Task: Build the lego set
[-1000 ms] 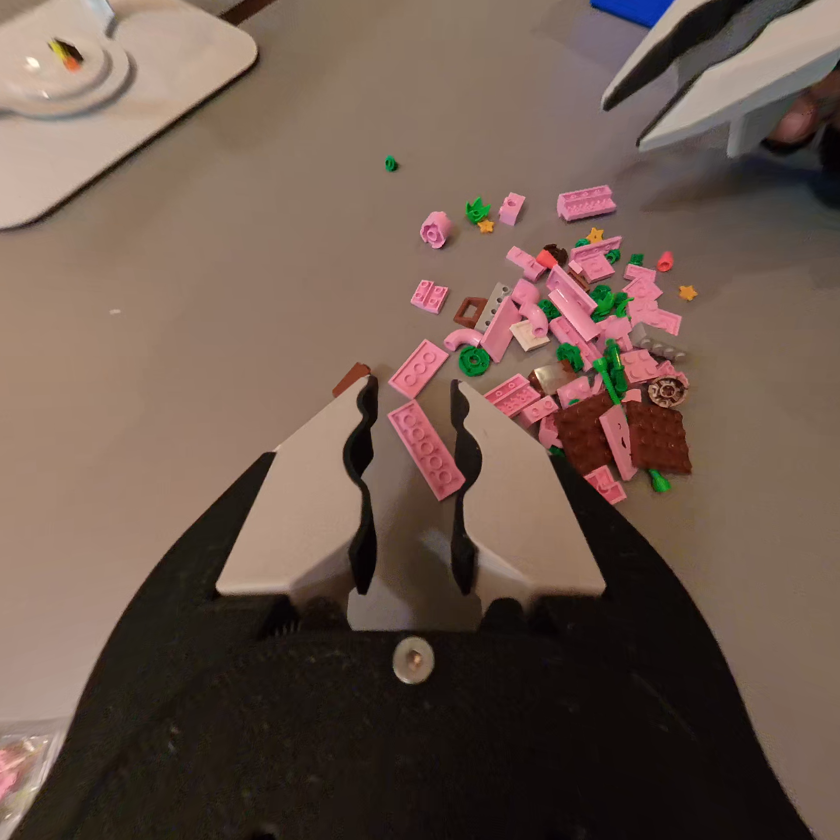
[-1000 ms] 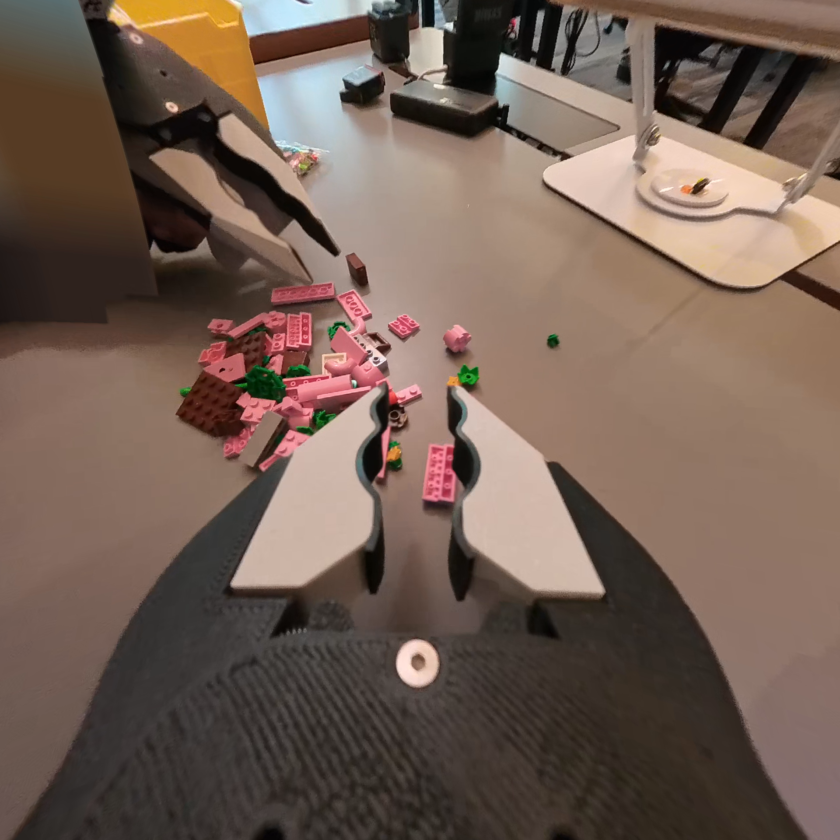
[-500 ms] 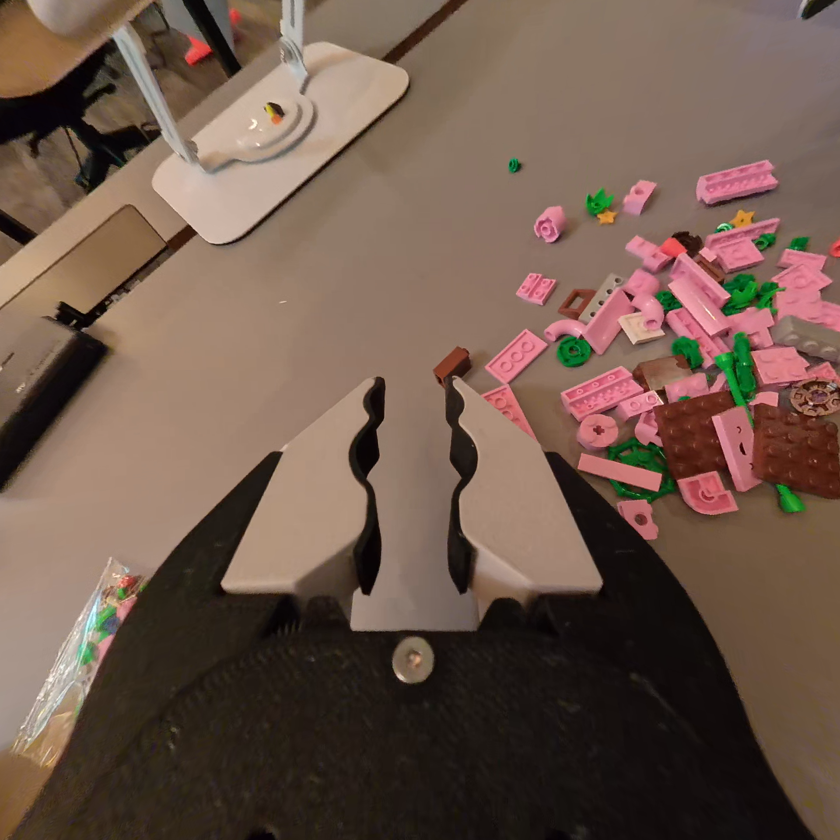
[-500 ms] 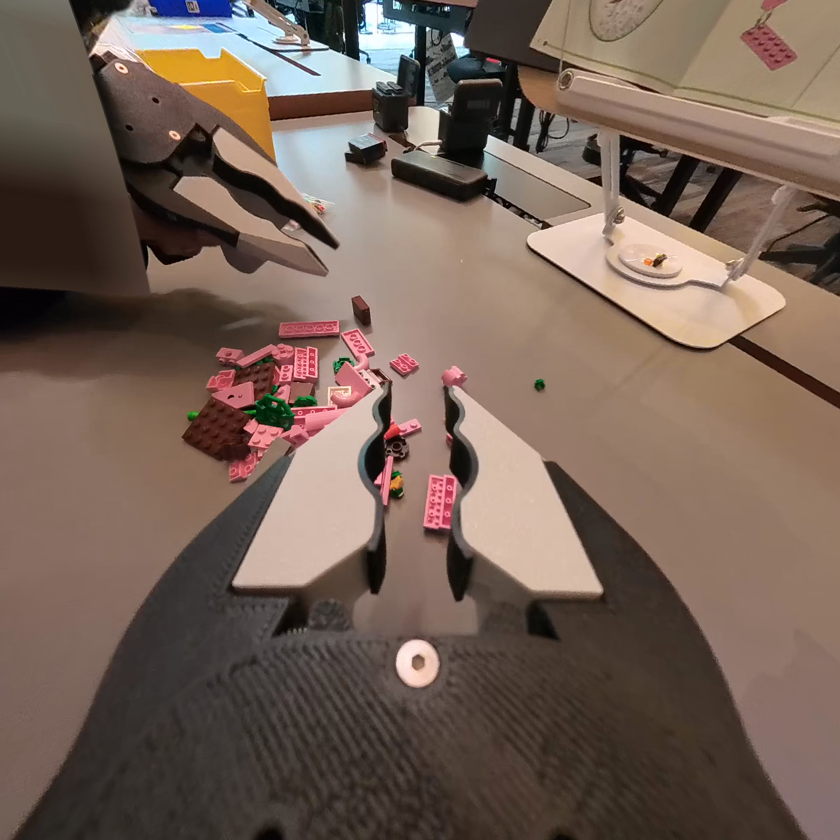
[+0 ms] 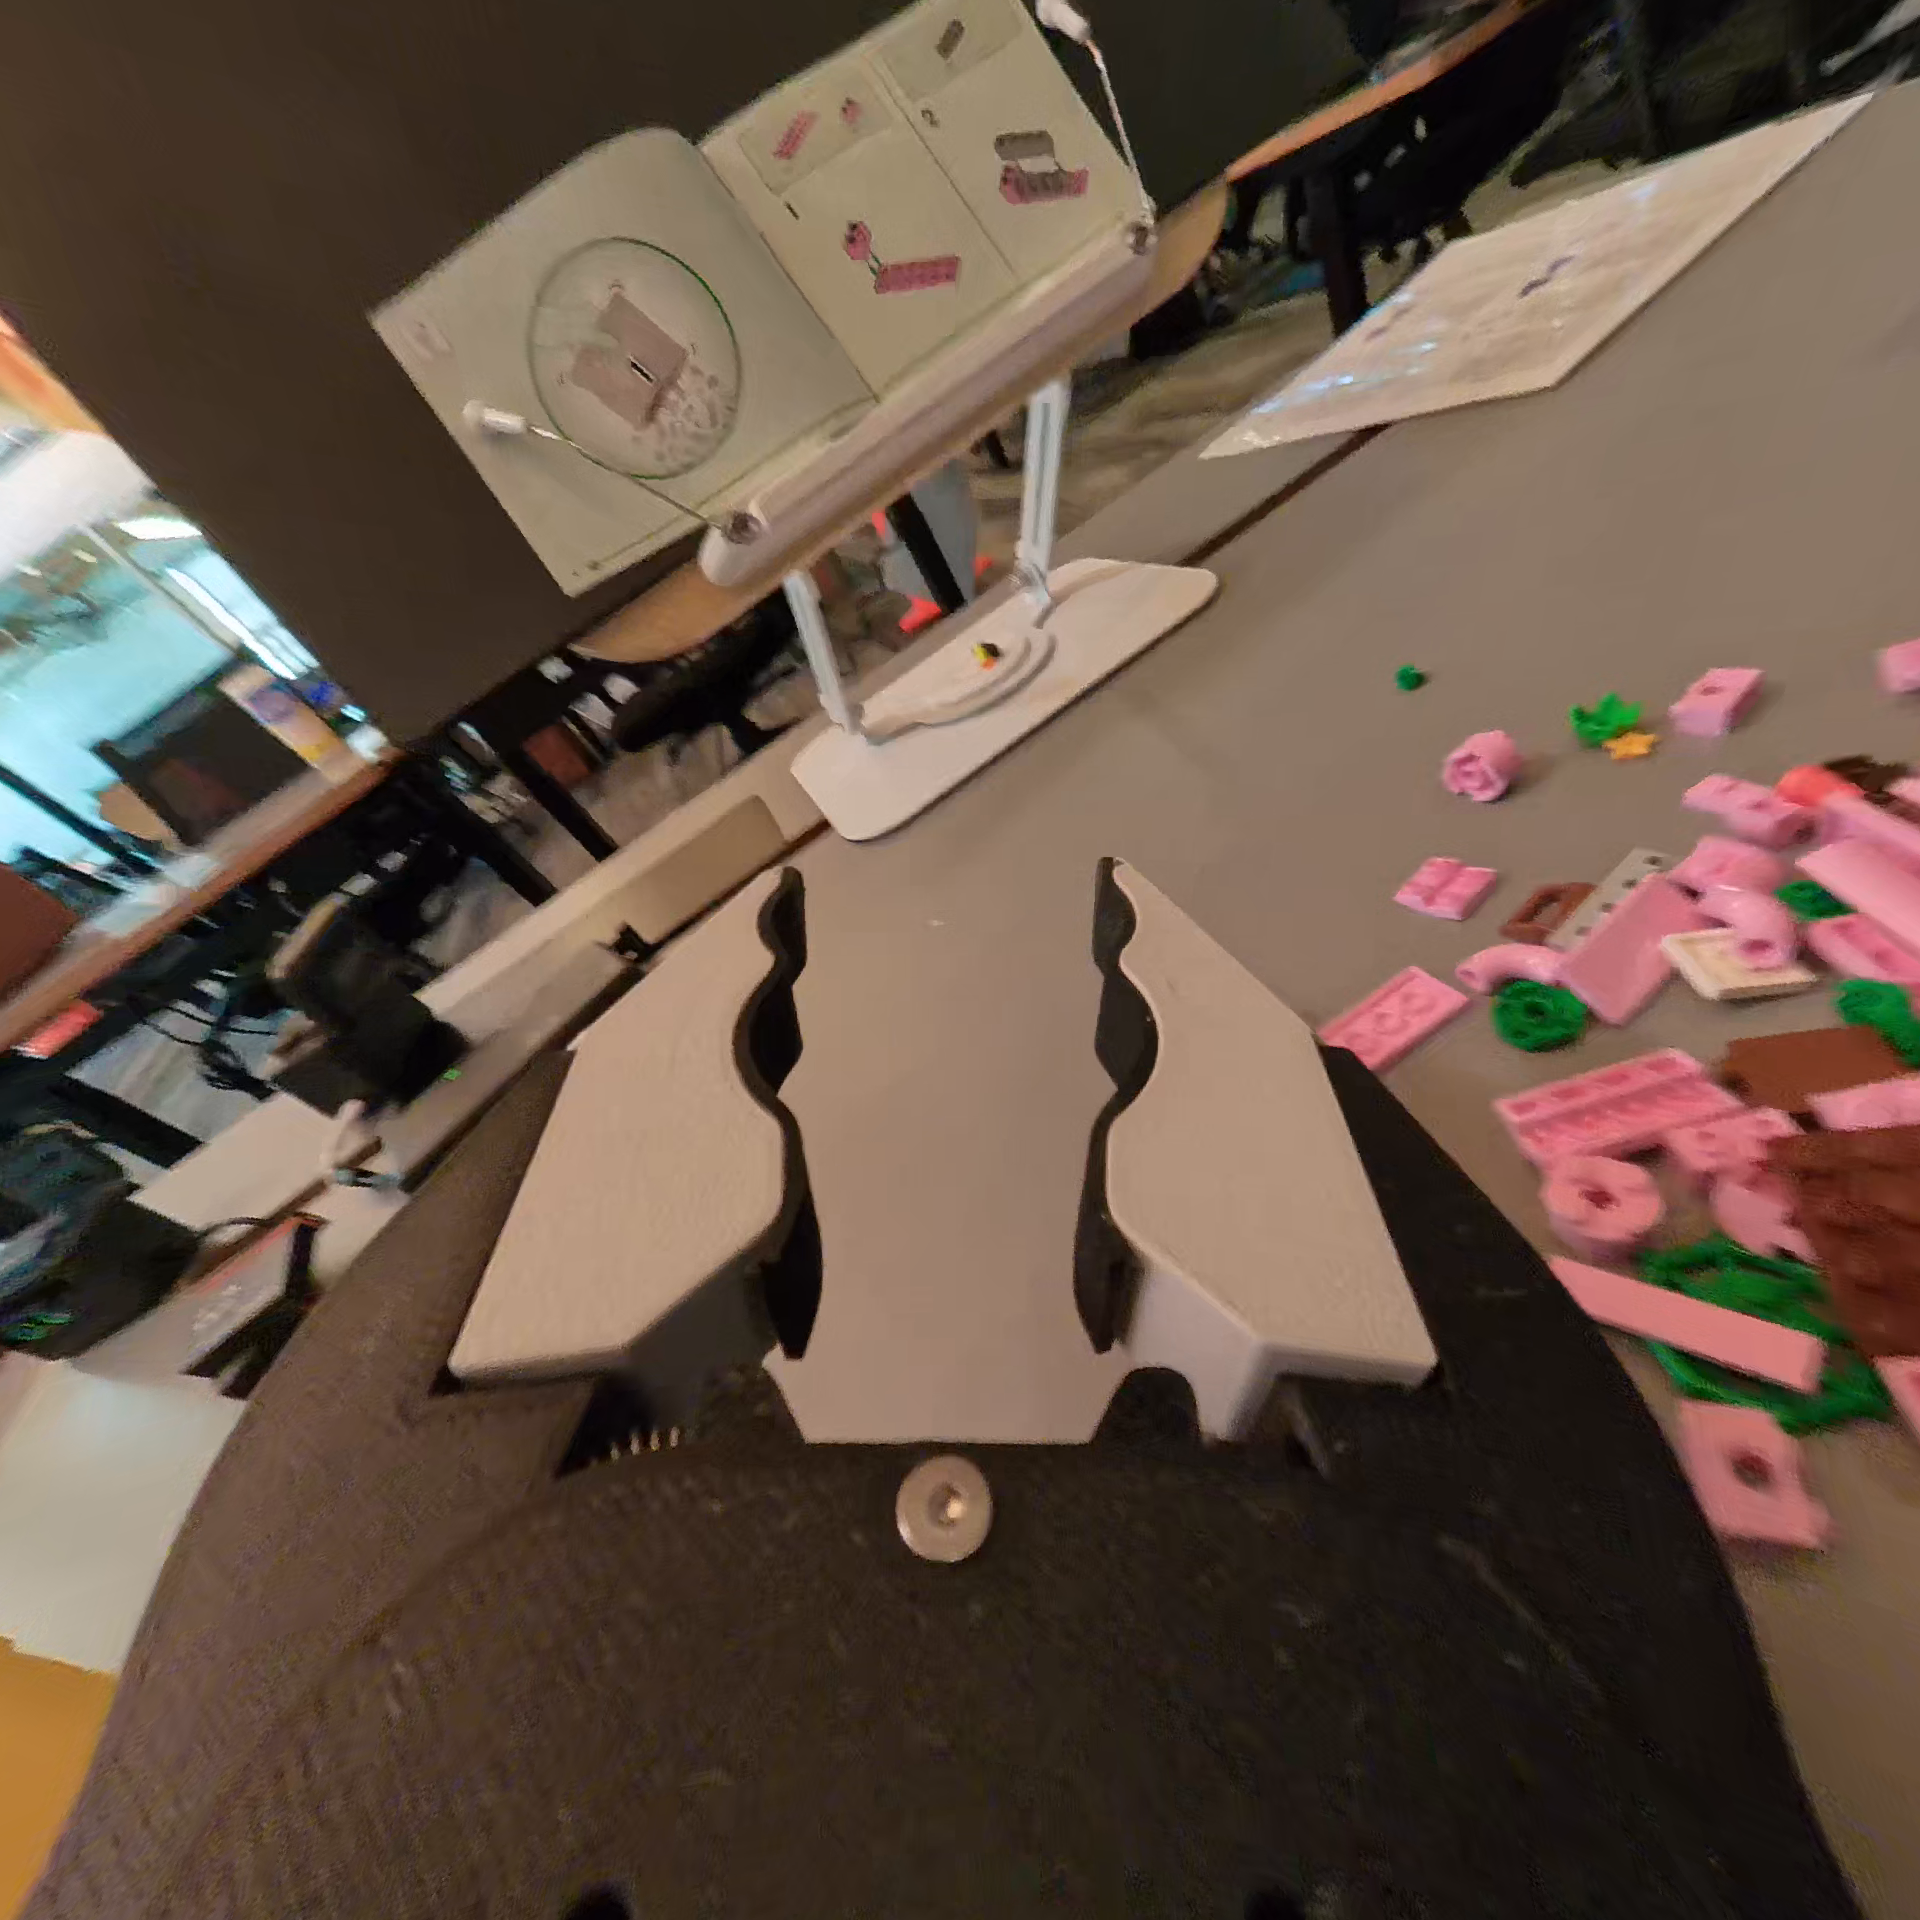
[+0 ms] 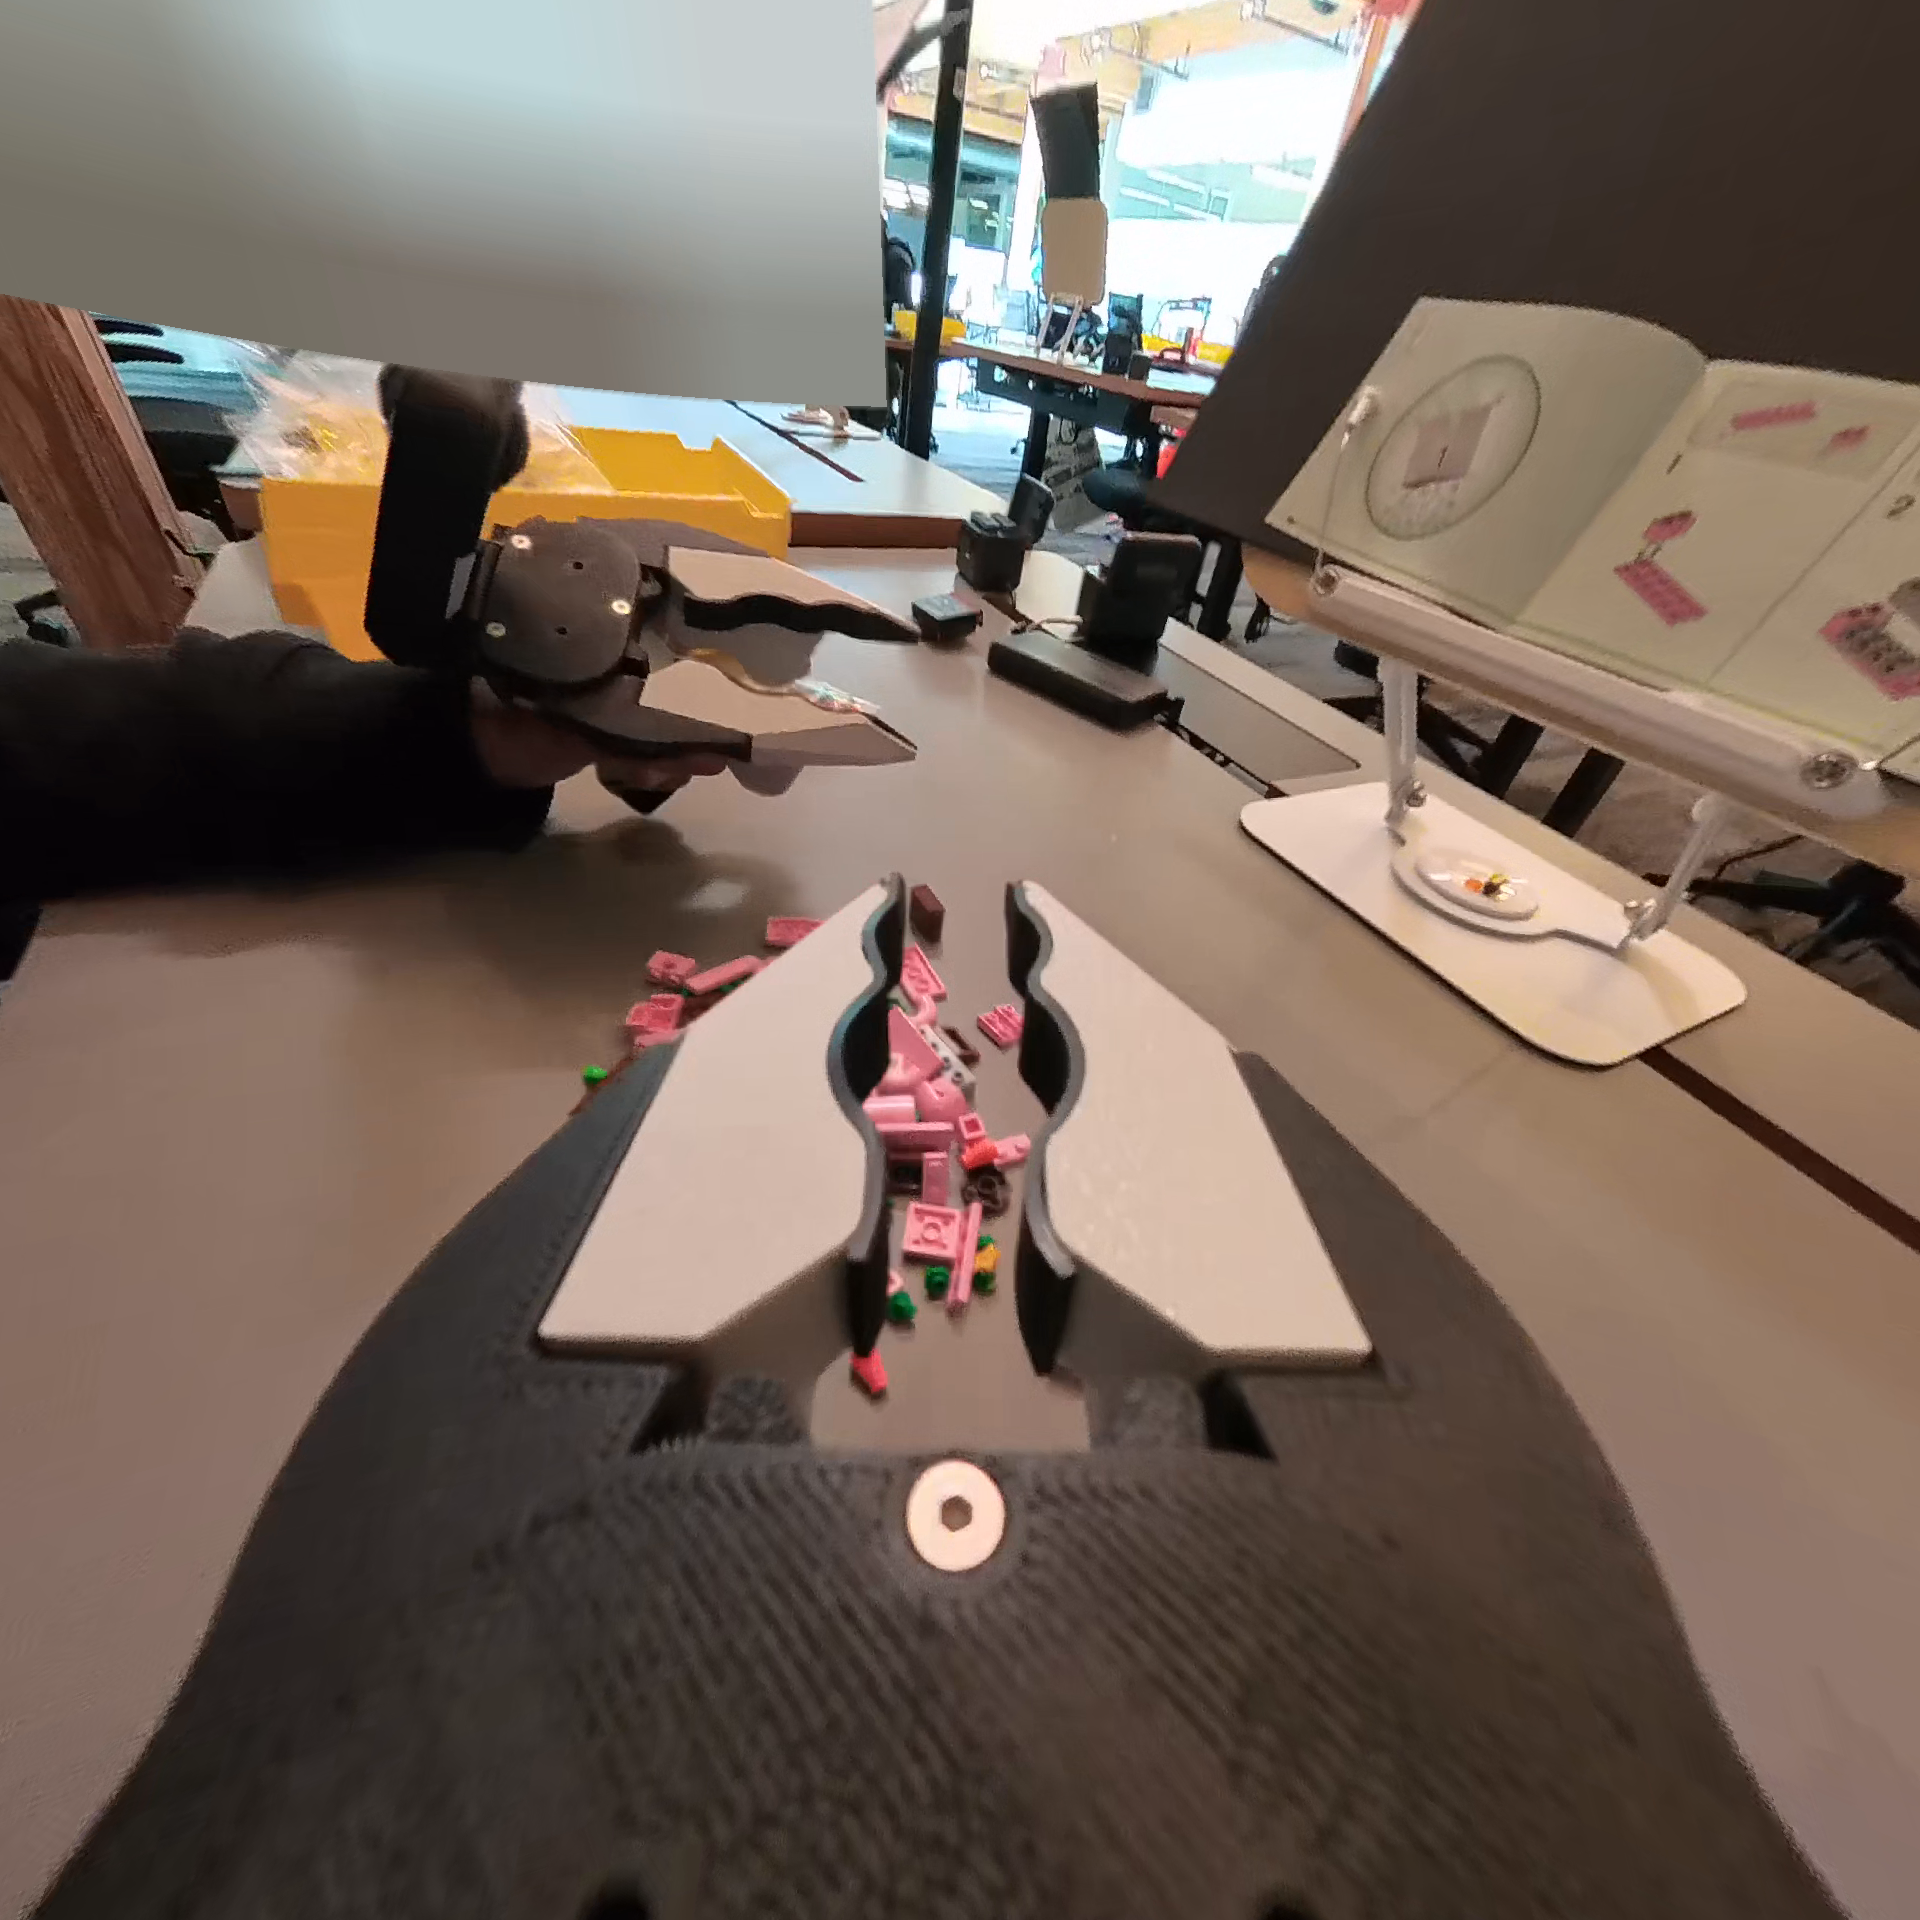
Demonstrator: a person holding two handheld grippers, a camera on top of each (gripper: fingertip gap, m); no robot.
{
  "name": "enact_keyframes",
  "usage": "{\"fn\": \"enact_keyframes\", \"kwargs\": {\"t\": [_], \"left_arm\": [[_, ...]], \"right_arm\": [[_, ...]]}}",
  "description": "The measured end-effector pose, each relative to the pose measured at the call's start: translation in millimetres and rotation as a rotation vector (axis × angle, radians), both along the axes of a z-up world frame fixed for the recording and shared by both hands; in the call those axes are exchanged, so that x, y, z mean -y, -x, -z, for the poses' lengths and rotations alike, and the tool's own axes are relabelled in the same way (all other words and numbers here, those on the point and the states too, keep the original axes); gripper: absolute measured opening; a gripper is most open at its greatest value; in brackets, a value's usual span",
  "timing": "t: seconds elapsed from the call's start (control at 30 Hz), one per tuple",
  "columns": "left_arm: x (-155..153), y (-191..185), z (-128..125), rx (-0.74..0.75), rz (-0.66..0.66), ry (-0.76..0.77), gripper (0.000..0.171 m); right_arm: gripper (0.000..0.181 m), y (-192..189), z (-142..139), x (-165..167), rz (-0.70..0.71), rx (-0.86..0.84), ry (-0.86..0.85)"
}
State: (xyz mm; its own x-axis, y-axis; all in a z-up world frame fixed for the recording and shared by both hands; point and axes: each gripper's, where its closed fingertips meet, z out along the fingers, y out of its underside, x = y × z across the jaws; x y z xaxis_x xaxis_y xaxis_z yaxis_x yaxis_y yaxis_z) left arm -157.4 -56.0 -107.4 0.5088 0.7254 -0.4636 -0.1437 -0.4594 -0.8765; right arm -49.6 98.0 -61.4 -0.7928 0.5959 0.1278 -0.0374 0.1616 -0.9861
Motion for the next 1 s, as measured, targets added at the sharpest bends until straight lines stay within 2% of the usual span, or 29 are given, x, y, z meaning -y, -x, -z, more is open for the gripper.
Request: {"fn": "enact_keyframes", "kwargs": {"t": [0.07, 0.13, 0.2, 0.27, 0.3, 0.33, 0.43, 0.47, 0.53, 0.57, 0.6, 0.67, 0.77, 0.83, 0.9, 1.0], "left_arm": [[-9.5, -12.6, 15.6, 0.175, 0.068, 0.043, 0.045], [-20.2, -30.7, 28.8, 0.402, 0.132, 0.018, 0.052], [-25.3, -44.5, 33.7, 0.528, 0.143, -0.047, 0.062], [-27.7, -52.5, 45.0, 0.545, 0.142, -0.023, 0.057], [-24.1, -52.0, 55.9, 0.555, 0.112, 0.036, 0.061], [-20.1, -50.3, 65.4, 0.564, 0.077, 0.086, 0.072], [-20.0, -53.5, 78.2, 0.615, 0.064, 0.123, 0.064], [-17.6, -53.5, 81.5, 0.63, 0.052, 0.137, 0.057], [-12.3, -50.7, 90.2, 0.642, 0.027, 0.16, 0.053], [-13.0, -54.0, 91.6, 0.668, 0.051, 0.161, 0.042], [-15.5, -58.0, 92.9, 0.693, 0.086, 0.156, 0.022], [-15.5, -58.9, 93.5, 0.712, 0.098, 0.147, 0.018], [-11.1, -53.8, 90.6, 0.677, 0.083, 0.15, 0.018], [-9.8, -47.3, 78.1, 0.611, 0.079, 0.109, 0.018], [-25.5, -54.0, 49.3, 0.542, 0.203, -0.037, 0.018], [-54.6, -90.4, -1.3, 0.502, 0.503, -0.296, 0.018]], "right_arm": [[0.017, -5.0, -6.0, 3.8, -0.016, -0.023, 0.016], [0.016, -5.7, -5.5, 5.6, -0.015, -0.036, 0.008], [0.016, -3.1, 0.3, 5.9, -0.007, -0.029, -0.009], [0.016, -2.0, 4.5, 7.2, -0.013, -0.009, -0.012], [0.017, -2.0, 4.9, 7.8, -0.015, -0.005, -0.008], [0.018, -1.3, 4.9, 7.6, -0.01, -0.006, -0.005], [0.021, 2.6, 6.8, 5.2, 0.02, -0.02, -0.022], [0.021, 3.5, 7.2, 4.4, 0.028, -0.025, -0.029], [0.021, 4.6, 7.3, 3.5, 0.037, -0.034, -0.033], [0.021, 5.2, 7.9, 3.3, 0.039, -0.033, -0.034], [0.021, 5.7, 9.1, 3.4, 0.039, -0.029, -0.036], [0.022, 6.0, 11.6, 4.6, 0.034, -0.016, -0.038], [0.023, 4.9, 14.3, 7.9, 0.023, -0.008, -0.045], [0.023, 4.6, 15.3, 8.8, 0.026, -0.017, -0.062], [0.023, 4.7, 15.5, 8.9, 0.032, -0.029, -0.076], [0.025, -0.3, 12.9, 14.8, -0.017, -0.01, -0.033]]}}
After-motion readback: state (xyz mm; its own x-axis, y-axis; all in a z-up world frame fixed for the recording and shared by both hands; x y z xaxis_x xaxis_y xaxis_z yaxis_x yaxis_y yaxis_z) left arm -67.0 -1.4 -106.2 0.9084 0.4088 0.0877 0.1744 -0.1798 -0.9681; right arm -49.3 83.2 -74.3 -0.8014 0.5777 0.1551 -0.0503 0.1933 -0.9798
